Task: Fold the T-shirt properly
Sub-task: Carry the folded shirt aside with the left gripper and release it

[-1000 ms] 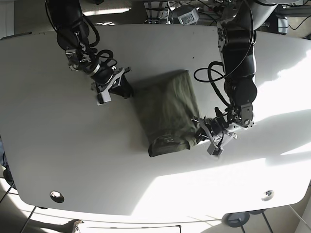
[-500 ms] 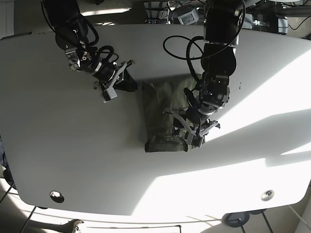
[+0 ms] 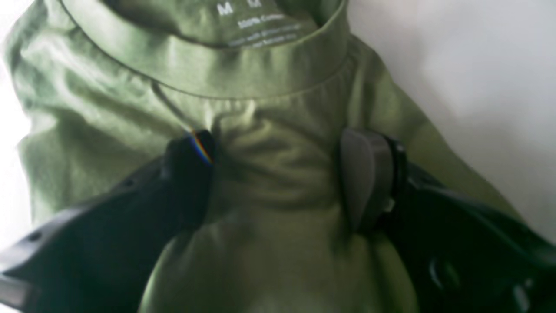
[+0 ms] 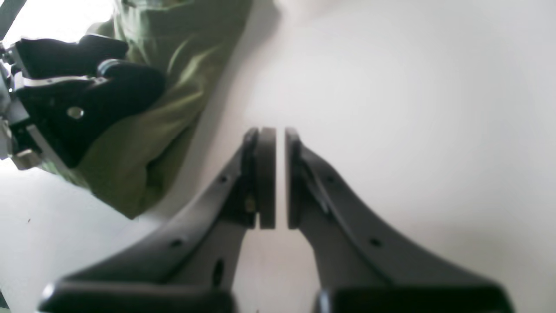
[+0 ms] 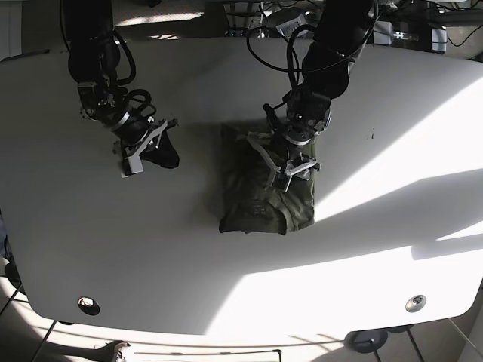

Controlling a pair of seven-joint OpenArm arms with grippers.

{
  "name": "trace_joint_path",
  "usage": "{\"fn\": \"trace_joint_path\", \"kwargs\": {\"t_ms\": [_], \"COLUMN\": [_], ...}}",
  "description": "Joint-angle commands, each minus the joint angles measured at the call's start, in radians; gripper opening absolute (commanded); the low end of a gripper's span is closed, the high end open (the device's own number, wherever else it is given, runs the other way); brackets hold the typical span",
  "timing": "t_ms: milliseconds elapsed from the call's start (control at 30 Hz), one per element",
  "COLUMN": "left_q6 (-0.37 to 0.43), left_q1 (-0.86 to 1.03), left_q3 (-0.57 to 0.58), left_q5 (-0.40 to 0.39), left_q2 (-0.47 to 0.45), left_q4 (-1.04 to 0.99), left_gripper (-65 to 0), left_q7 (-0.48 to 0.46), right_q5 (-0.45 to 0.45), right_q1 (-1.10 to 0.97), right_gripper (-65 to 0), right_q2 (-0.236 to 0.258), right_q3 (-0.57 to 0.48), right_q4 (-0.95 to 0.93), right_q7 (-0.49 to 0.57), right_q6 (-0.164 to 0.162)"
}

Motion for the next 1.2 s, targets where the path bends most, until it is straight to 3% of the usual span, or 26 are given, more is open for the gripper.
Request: {"fn": "trace_joint_path", "kwargs": {"t_ms": [33,200,367,533,600,700,833,967,1067,1133,1200], "left_q6": [-0.021,-0.231,-0.483,-0.581,-0.647,-0.649,-0.649,-0.649,-0.649,-0.649,-0.593], "left_q1": [0.037,0.132,0.132,0.035,-0.002,0.003,-0.002,0.020,0.089,0.112,0.117], "left_q3": [-0.027,-0.294,-0.576,-0.641,-0.641,-0.639,-0.615,-0.650,-0.696,-0.694,-0.696], "left_q5": [0.002,0.005,0.008,0.003,0.008,0.010,-0.007,-0.150,-0.268,-0.303,-0.303], "left_q2": [-0.076,-0.249,-0.423,-0.645,-0.722,-0.780,-0.820,-0.823,-0.812,-0.749,-0.659], "left_q4": [-0.021,0.014,-0.112,-0.453,-0.611,-0.687,-0.689,-0.551,-0.440,-0.376,-0.265], "left_gripper": [-22.8,-22.8,-22.9,-22.9,-22.9,-22.9,-22.9,-22.9,-22.9,-22.9,-22.9], "left_q7": [0.065,0.105,0.162,0.147,0.048,-0.087,-0.104,-0.137,-0.137,-0.143,-0.154], "right_q5": [0.012,0.012,0.012,0.009,0.009,0.009,0.006,0.006,0.004,-0.020,-0.175], "right_q1": [0.013,0.013,-0.006,-0.033,-0.036,-0.056,-0.079,-0.093,-0.111,-0.131,-0.168], "right_gripper": [-61.4,-61.4,-61.4,-61.4,-61.4,-61.5,-61.5,-61.5,-61.5,-61.5,-61.4], "right_q2": [0.013,0.011,0.005,0.005,0.005,0.005,0.005,0.005,0.010,0.014,0.005], "right_q3": [0.008,0.008,0.008,0.008,0.008,0.008,0.008,0.008,0.008,0.008,0.008], "right_q4": [0.020,0.022,0.037,0.065,0.065,0.068,0.091,0.091,0.091,0.085,0.085], "right_q7": [0.025,0.025,0.027,0.028,0.028,0.030,0.031,0.031,0.043,0.143,0.234], "right_q6": [0.007,0.007,0.005,0.005,0.005,0.004,0.000,-0.003,-0.076,-0.127,-0.170]}}
